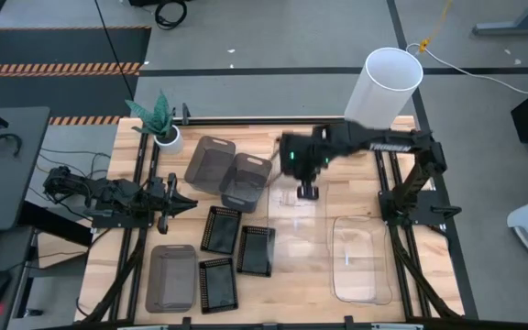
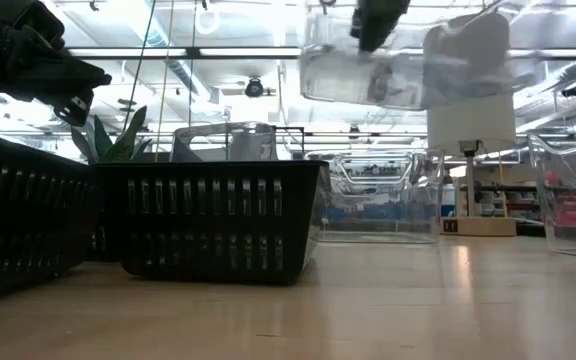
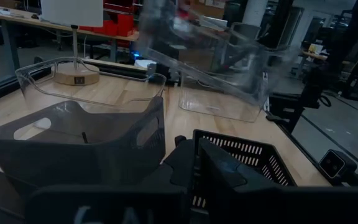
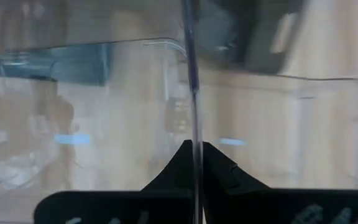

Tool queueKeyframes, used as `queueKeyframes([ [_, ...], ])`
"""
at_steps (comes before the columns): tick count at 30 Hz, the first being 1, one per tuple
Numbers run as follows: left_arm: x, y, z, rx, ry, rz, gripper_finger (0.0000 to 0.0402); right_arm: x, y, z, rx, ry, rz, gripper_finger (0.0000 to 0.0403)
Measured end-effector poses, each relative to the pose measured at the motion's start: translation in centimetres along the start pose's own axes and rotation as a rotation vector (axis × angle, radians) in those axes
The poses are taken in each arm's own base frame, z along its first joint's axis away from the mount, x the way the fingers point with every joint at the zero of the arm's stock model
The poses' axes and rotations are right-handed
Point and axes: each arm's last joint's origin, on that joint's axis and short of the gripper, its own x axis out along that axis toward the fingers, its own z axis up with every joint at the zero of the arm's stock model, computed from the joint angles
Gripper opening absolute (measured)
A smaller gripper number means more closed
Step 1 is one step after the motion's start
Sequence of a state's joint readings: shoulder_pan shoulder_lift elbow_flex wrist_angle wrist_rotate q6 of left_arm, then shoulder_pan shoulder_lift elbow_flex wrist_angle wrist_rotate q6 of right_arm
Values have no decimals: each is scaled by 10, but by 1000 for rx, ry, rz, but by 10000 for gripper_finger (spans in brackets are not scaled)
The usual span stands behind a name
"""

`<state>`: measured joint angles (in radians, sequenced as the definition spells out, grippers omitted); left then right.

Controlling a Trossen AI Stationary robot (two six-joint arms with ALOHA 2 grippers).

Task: Stack baskets by color
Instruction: Stack the bottom left transparent bin on the top transparent bin

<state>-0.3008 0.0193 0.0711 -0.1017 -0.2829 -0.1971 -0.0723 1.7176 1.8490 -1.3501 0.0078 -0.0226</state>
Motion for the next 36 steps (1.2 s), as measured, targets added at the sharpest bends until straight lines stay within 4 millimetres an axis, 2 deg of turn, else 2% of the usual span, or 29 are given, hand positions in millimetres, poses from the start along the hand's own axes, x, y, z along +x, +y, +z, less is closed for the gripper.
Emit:
queueKeyframes([
  [7,0,0,0,0,0,0,36,-7,-70,-11,58,16,-32,8],
  [13,0,0,0,0,0,0,30,-14,-128,-29,109,-13,-10,8],
  [19,0,0,0,0,0,0,26,-21,-170,-45,149,-95,-13,8],
  [25,0,0,0,0,0,0,33,-26,-192,-54,141,-144,-48,8],
  [36,0,0,0,0,0,0,24,-21,-190,-52,103,-163,-19,8],
])
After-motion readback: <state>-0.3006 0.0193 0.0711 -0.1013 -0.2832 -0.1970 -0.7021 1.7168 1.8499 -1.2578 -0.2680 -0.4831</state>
